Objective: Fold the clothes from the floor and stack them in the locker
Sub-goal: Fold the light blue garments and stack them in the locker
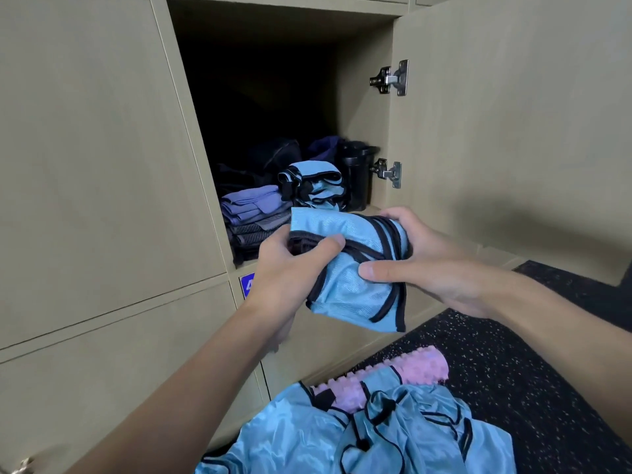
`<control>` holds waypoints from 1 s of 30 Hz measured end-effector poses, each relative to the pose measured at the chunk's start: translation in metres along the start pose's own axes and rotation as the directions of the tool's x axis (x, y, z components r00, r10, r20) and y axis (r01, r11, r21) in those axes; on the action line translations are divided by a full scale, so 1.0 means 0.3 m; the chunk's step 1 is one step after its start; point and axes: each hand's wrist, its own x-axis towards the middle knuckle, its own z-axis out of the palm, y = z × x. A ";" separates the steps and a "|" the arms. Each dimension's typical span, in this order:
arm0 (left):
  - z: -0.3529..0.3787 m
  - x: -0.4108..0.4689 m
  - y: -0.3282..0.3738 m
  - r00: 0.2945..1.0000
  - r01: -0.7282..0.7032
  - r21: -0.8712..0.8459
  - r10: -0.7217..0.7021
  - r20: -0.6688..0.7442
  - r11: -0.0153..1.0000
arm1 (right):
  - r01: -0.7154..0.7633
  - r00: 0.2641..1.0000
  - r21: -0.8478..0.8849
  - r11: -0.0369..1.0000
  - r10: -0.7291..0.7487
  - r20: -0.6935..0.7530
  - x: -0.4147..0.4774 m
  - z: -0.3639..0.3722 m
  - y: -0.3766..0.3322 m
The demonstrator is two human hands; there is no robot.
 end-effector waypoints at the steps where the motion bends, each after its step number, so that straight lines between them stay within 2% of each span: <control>1: 0.002 0.031 -0.003 1.000 -0.003 -0.015 0.002 -0.021 1.000 | 0.016 0.999 -0.013 1.000 -0.016 -0.035 0.028 0.000 0.010; 4: -0.010 0.134 -0.018 0.999 -0.006 -0.030 0.005 -0.039 1.000 | 0.066 0.985 -0.031 0.997 -0.070 -0.160 0.119 -0.008 0.026; 8: -0.034 0.272 -0.047 0.989 -0.050 -0.001 0.050 0.140 0.999 | 0.109 0.966 0.047 0.993 -0.094 -0.240 0.287 -0.024 0.050; 11: -0.054 0.402 -0.071 0.981 -0.107 0.037 0.099 0.169 0.994 | 0.112 0.956 0.077 0.991 -0.086 -0.282 0.434 -0.048 0.081; 14: -0.057 0.553 -0.074 0.980 -0.165 0.065 0.156 0.121 0.984 | 0.169 0.933 0.051 0.984 -0.144 -0.330 0.591 -0.080 0.090; 19: -0.050 0.838 -0.054 0.968 -0.236 0.108 0.243 -0.061 0.966 | 0.244 0.932 -0.099 0.965 -0.262 -0.250 0.848 -0.116 0.059; 22: -0.067 0.974 -0.046 0.958 -0.261 0.219 0.280 -0.059 0.940 | 0.263 0.914 -0.128 0.956 -0.289 -0.286 1.004 -0.136 0.062; 25: -0.088 1.055 -0.053 0.957 -0.226 0.491 0.285 -0.048 0.842 | 0.276 0.897 -0.236 0.932 -0.338 -0.285 1.135 -0.138 0.077; 26: -0.102 1.074 -0.069 0.955 -0.200 0.602 0.291 -0.057 0.773 | 0.266 0.900 -0.306 0.914 -0.349 -0.260 1.167 -0.134 0.086; 28: -0.129 1.101 -0.109 0.945 -0.137 0.807 0.319 -0.067 0.575 | 0.244 0.918 -0.418 0.875 -0.347 -0.191 1.216 -0.120 0.115; 30: -0.141 1.109 -0.136 0.940 -0.135 0.867 0.338 -0.040 0.479 | 0.223 0.934 -0.486 0.845 -0.329 -0.143 1.235 -0.107 0.145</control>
